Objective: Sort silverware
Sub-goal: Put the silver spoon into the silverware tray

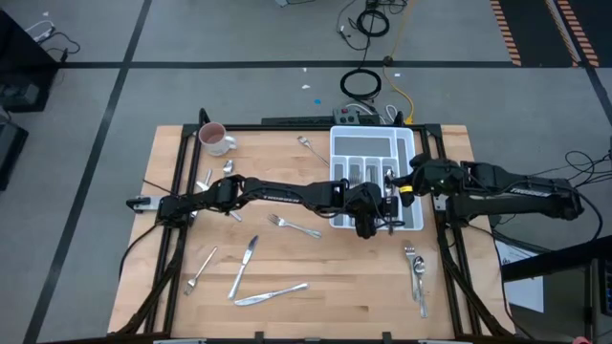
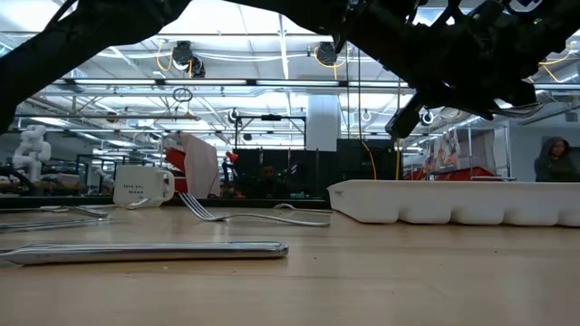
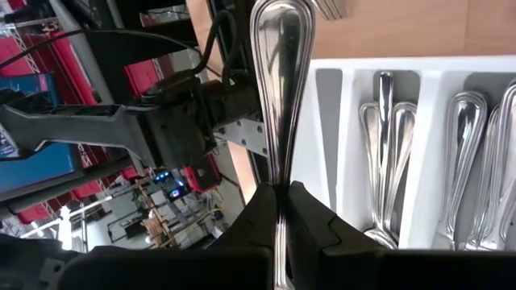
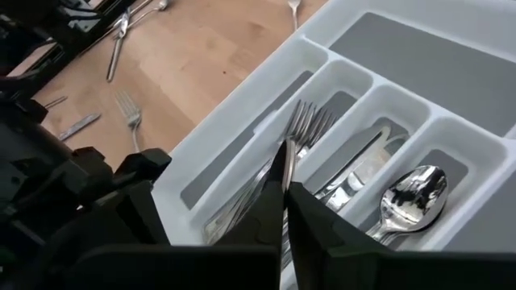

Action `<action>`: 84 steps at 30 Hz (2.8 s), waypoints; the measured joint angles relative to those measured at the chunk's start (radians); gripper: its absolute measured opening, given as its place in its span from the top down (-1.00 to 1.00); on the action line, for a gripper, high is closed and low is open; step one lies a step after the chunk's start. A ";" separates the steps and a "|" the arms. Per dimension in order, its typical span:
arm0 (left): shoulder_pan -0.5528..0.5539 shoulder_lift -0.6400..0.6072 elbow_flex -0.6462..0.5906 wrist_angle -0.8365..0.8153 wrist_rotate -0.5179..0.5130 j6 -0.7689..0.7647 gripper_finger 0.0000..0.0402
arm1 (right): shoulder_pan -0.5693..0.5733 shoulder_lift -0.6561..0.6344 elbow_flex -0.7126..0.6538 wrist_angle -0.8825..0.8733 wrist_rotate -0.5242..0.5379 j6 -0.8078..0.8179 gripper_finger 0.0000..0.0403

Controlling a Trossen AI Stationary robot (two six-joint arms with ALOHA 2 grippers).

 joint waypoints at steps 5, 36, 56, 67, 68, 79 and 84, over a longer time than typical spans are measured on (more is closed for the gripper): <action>-0.001 0.000 0.000 0.009 -0.015 -0.056 0.94 | -0.002 0.001 0.000 0.037 0.011 -0.004 1.00; -0.025 -0.061 -0.001 -0.092 -0.419 -0.725 0.61 | -0.029 -0.085 -0.001 -0.097 0.166 0.060 1.00; 0.130 -0.403 0.000 -0.578 0.237 -1.544 0.97 | -0.233 -0.184 -0.130 0.035 -0.105 0.008 1.00; 0.131 -0.489 -0.001 -0.669 0.265 -1.570 0.95 | -0.524 -0.174 -0.153 0.088 -0.341 -0.146 1.00; 0.131 -0.497 -0.001 -0.678 0.272 -1.576 0.95 | -0.558 -0.171 -0.153 0.088 -0.375 -0.164 1.00; 0.143 -0.617 -0.001 -0.627 0.321 -1.631 0.95 | -0.843 -0.063 -0.156 0.086 -0.717 -0.265 1.00; 0.173 -0.665 -0.020 -0.605 0.321 -1.650 0.95 | -0.905 -0.025 -0.196 0.135 -0.810 -0.261 1.00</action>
